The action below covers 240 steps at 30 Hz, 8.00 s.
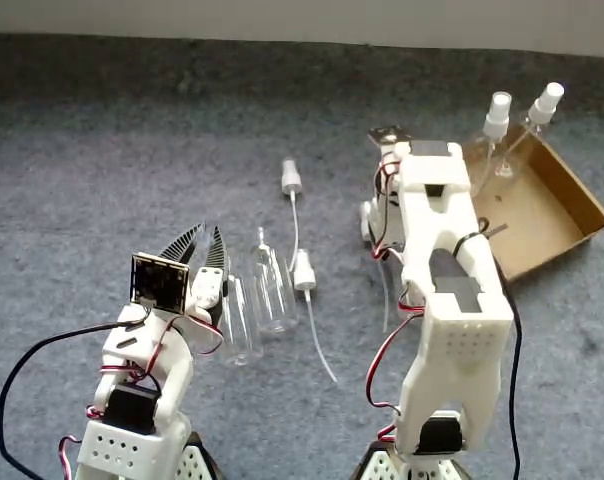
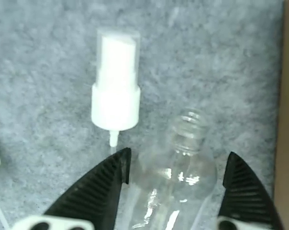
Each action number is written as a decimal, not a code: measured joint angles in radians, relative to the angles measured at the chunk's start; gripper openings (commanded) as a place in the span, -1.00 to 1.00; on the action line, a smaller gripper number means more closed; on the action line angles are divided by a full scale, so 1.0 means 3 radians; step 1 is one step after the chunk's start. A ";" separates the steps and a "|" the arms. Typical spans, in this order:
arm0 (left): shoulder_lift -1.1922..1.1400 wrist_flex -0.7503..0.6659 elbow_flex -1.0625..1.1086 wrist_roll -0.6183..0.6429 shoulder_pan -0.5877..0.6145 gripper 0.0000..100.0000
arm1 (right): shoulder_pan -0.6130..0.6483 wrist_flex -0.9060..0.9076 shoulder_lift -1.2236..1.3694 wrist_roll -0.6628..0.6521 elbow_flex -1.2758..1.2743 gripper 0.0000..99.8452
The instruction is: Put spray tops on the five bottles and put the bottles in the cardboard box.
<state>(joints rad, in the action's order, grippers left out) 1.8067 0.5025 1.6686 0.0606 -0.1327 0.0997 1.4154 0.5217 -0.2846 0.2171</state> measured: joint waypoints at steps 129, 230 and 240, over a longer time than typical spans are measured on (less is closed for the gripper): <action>-0.7211 0.1698 -0.6373 -0.0327 -0.0517 -0.76 | -0.0619 -0.2342 -0.6833 0.0890 -0.6102 -0.71; -0.5820 0.4179 -1.0055 -0.0256 -0.0317 -0.96 | 0.1478 -0.2342 -0.6792 0.0880 -0.5519 -0.71; -0.4562 0.4179 -0.8193 -0.0281 -0.0322 -0.96 | 0.1493 -0.2946 -0.6792 0.0885 -0.5452 -0.71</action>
<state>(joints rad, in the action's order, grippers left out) 0.4381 1.7561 -0.7894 -0.0238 -0.2294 0.5478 0.5317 -1.5159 -0.0192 -1.4185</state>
